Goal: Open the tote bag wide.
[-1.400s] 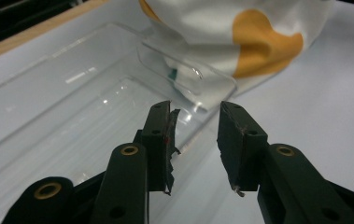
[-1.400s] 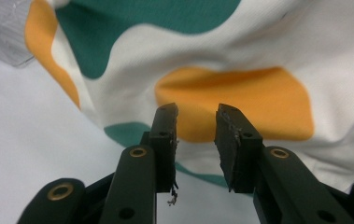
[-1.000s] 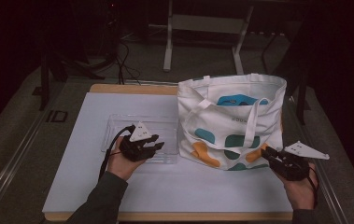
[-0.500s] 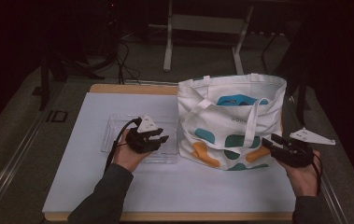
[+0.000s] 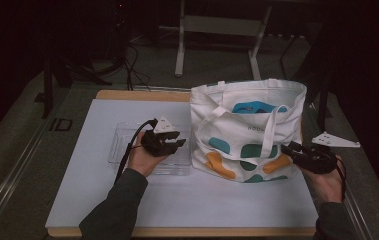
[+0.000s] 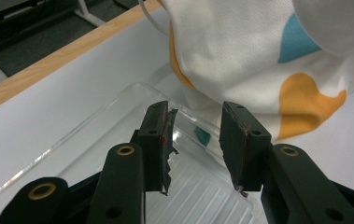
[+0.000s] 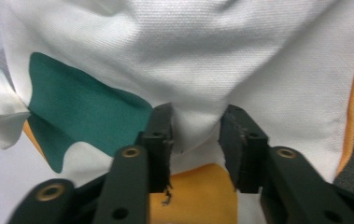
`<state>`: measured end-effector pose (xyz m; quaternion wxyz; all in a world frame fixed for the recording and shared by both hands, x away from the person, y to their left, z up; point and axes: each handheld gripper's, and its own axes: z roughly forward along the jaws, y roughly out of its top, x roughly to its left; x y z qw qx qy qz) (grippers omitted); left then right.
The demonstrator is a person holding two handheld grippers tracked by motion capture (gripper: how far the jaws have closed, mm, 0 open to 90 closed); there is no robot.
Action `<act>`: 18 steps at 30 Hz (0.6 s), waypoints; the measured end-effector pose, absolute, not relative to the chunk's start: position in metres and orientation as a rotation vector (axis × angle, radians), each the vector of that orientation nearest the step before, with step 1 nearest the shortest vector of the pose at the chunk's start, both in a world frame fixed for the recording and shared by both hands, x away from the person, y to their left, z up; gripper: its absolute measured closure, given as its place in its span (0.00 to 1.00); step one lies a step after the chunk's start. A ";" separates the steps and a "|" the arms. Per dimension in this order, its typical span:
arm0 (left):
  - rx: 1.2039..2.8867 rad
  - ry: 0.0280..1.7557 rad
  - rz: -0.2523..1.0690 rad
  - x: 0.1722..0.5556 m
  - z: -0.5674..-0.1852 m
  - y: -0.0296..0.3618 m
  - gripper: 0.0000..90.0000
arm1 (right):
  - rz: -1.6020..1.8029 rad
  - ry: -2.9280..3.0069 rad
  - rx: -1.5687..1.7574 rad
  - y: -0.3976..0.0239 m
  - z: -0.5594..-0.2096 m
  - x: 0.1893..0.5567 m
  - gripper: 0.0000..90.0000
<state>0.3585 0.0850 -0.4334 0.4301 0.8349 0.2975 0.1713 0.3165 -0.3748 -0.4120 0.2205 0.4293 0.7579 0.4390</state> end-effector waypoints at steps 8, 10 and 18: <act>2.077 0.733 0.411 0.371 -0.429 0.077 0.69 | 1.237 2.084 1.197 -0.379 -0.415 0.317 0.87; 2.056 0.728 0.418 0.373 -0.427 0.074 0.69 | 1.249 2.077 1.203 -0.380 -0.416 0.317 0.91; 2.019 0.750 0.394 0.386 -0.424 0.066 0.67 | 1.244 2.068 1.189 -0.381 -0.416 0.315 0.99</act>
